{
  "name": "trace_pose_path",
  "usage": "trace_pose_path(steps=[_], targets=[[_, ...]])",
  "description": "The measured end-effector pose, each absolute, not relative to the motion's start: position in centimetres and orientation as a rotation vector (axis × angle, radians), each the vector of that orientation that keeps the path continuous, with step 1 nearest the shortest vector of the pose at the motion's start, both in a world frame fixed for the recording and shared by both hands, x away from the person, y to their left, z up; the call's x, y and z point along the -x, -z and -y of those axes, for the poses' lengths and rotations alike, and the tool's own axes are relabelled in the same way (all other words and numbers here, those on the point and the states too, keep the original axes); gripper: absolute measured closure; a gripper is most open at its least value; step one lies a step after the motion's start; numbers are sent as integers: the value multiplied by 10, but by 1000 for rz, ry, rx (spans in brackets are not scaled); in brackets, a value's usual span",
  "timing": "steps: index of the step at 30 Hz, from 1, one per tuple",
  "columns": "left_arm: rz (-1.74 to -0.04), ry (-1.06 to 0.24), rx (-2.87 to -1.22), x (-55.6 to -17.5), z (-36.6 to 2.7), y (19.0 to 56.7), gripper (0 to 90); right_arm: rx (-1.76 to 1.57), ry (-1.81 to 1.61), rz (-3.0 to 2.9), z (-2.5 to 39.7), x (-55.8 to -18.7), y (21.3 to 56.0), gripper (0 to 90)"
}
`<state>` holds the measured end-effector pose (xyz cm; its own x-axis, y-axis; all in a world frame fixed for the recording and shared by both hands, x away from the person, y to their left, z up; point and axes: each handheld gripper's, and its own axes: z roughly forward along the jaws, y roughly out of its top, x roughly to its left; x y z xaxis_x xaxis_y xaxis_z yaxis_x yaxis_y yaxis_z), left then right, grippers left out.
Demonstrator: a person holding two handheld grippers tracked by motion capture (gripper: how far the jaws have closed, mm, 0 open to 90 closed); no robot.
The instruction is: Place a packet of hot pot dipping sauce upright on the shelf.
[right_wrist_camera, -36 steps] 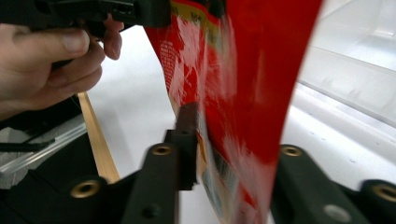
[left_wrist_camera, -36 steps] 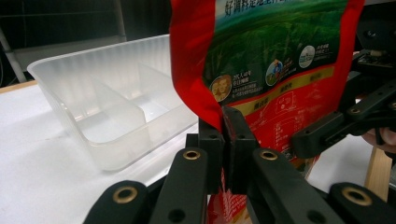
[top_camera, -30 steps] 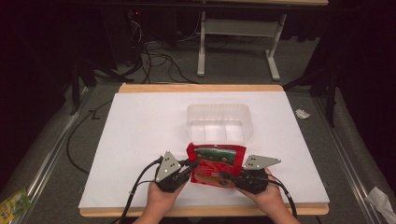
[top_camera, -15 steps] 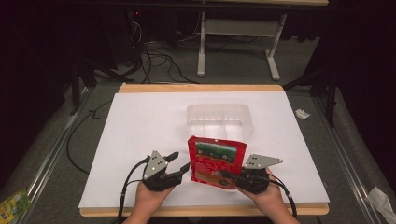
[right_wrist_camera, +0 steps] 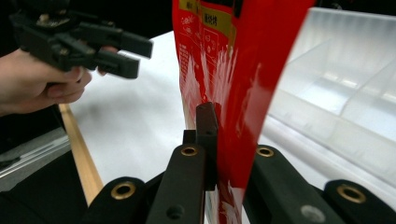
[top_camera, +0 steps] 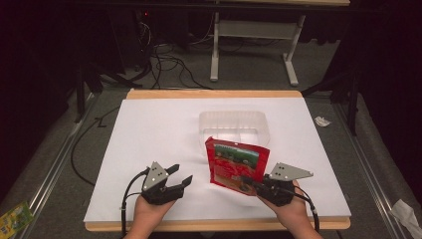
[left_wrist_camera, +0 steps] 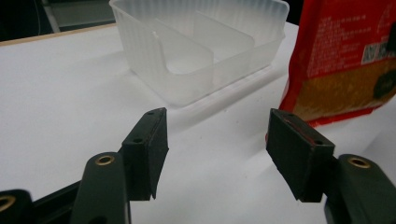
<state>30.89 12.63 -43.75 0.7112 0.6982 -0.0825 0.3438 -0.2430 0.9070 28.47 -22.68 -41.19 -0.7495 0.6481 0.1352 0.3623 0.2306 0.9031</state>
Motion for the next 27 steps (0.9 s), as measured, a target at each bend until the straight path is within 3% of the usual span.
trace_pose_path(steps=[27], targets=[[-825,-424,-1879,-292,-154,441,328,-1068,-1505,-2008,272,-288,392,895]])
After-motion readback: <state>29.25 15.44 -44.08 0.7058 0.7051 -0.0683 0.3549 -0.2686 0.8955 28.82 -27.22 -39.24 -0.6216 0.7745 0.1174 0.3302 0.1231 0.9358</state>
